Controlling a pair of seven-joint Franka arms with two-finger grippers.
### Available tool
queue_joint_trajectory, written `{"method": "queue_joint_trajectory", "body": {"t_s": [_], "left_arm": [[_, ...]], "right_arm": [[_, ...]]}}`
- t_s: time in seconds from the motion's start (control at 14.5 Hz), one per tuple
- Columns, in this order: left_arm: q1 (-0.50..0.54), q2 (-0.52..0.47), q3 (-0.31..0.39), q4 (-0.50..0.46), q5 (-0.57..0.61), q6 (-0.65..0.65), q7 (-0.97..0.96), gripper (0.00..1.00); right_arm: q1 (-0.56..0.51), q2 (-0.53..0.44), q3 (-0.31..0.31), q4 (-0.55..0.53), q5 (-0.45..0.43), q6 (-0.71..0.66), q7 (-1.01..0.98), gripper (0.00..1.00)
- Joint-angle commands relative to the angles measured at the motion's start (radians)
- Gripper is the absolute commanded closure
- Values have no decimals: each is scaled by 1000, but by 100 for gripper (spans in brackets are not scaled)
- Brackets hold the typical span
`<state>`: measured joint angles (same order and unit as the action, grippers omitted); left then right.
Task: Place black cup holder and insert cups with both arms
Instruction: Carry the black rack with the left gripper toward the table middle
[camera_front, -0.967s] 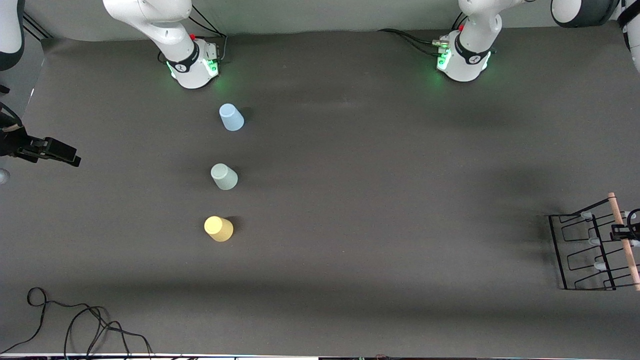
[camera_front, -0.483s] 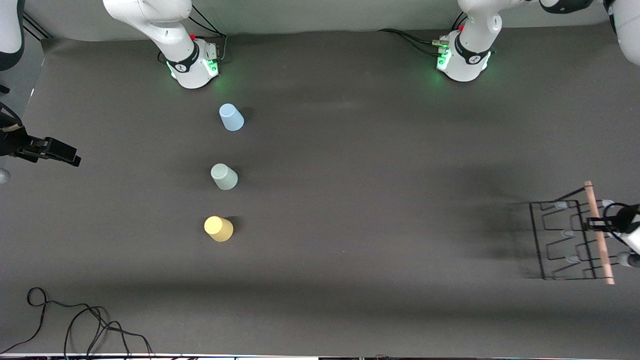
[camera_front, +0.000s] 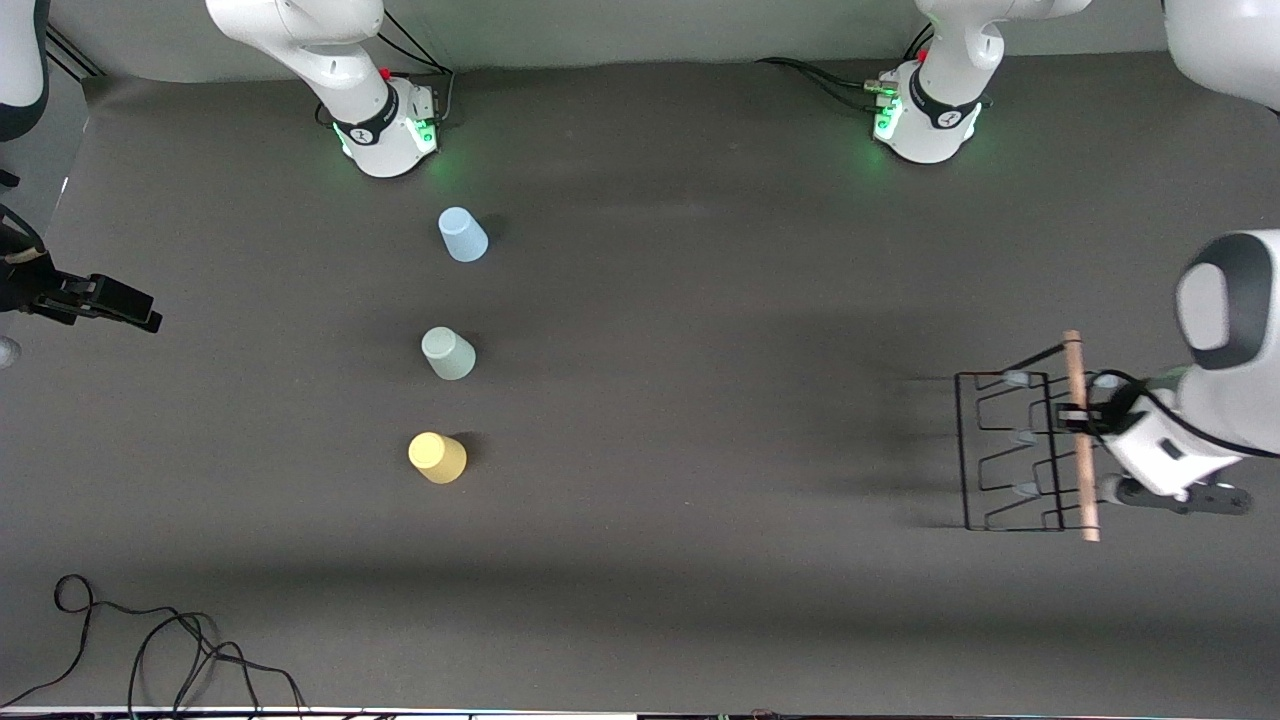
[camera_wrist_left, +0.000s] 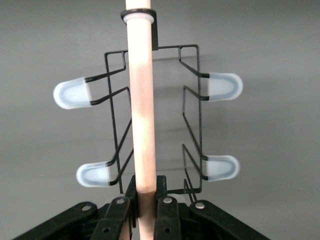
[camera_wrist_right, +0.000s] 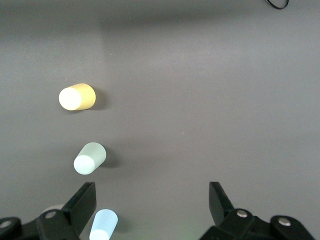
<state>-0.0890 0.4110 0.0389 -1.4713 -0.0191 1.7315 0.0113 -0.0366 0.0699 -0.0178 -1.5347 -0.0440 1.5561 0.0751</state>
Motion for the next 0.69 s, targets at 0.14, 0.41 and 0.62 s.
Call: {"method": "queue_joint_trajectory", "body": {"t_s": [0.14, 0.41, 0.62], "left_arm": [[-175, -106, 16, -149, -51, 33, -193, 100], [-293, -95, 16, -150, -124, 45, -278, 100], [-385, -86, 18, -162, -125, 81, -332, 100]], "right_arm": [[-5, -4, 4, 1, -13, -5, -12, 0], [-5, -4, 4, 1, -11, -5, -12, 0], [-5, -4, 4, 1, -13, -5, -12, 0]]}}
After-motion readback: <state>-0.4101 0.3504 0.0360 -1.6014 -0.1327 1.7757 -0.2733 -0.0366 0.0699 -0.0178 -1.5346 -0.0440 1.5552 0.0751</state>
